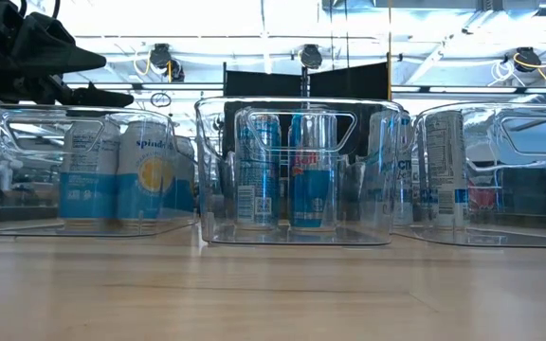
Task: Sort soda cans
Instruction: Put the top white-blue soda can into the right transparent bin
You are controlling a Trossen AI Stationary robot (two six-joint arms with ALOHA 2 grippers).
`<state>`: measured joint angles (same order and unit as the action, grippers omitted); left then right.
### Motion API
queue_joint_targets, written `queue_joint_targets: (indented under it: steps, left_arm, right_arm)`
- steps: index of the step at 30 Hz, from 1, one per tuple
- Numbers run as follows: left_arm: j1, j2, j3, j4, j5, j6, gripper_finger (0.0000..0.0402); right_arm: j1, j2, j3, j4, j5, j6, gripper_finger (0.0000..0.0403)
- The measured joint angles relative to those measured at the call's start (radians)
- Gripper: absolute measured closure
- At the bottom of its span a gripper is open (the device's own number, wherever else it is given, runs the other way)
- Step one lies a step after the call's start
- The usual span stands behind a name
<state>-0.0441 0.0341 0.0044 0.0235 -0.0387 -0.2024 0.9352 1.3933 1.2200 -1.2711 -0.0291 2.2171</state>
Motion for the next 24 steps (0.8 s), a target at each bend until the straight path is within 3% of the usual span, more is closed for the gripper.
queue_joint_targets:
  steps: [8, 24]
  left_arm:
    - [0.000, 0.000, 0.000, 0.000, 0.000, 0.000, 0.0012]
    - [0.000, 0.000, 0.000, -0.001, 0.000, 0.000, 0.0012]
  right_arm:
    - [0.034, 0.000, -0.080, 0.145, -0.052, 0.023, 0.0062]
    - [0.088, 0.021, -0.080, 0.146, -0.010, 0.120, 0.0079]
